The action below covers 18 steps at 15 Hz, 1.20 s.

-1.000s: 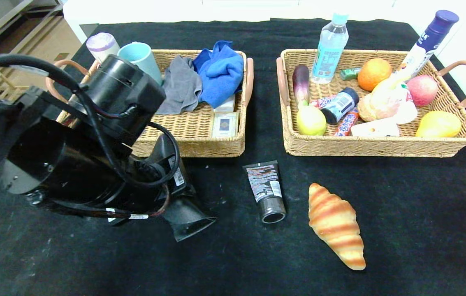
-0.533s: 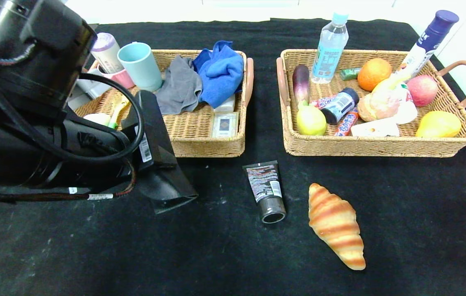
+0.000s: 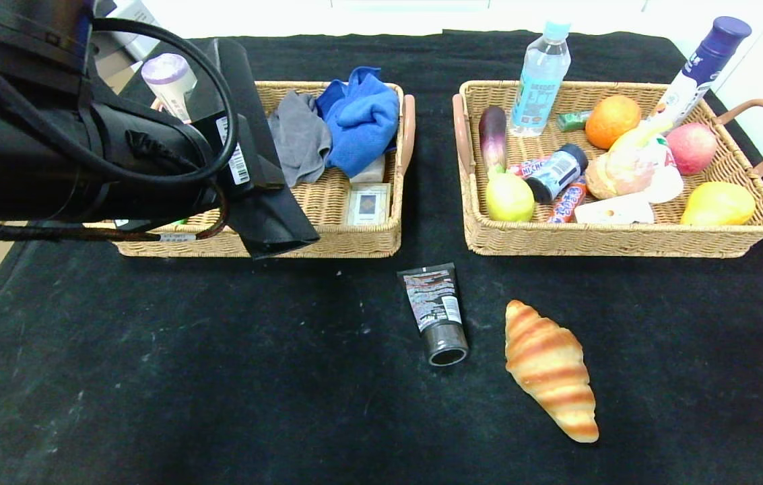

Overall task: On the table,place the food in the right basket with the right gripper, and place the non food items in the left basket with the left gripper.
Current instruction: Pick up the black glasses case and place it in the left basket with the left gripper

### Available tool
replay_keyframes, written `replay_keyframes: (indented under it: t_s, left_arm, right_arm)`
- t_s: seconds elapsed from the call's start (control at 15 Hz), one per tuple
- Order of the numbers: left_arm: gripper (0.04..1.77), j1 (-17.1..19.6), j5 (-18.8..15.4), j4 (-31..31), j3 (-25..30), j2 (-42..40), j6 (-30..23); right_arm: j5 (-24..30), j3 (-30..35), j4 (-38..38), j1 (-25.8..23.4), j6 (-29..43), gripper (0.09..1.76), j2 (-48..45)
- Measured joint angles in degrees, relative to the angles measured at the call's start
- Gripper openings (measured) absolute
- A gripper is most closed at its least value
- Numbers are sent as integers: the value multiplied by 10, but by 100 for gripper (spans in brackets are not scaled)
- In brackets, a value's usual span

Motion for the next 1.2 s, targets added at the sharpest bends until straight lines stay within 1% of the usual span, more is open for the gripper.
replay_keyframes:
  t_s: [0.4, 0.6, 0.73, 0.87, 1.0, 1.2]
  left_arm:
    - [81, 27, 9, -3, -69, 45, 54]
    - [81, 37, 19, -20, -101, 71, 73]
    - [81, 50, 23, -40, -123, 94, 92]
    - [81, 63, 33, -74, -138, 118, 114]
    - [81, 73, 40, -108, -146, 142, 138]
    - [80, 82, 59, -132, -153, 169, 160]
  right_arm:
    - [0, -2, 0, 0, 0, 171, -7]
    - [0, -2, 0, 0, 0, 171, -10]
    - [0, -2, 0, 0, 1, 171, -11]
    - [-1, -4, -1, 0, 2, 171, -12]
    - [-1, -6, 0, -3, 3, 171, -12]
    - [-1, -11, -1, -6, 5, 171, -12]
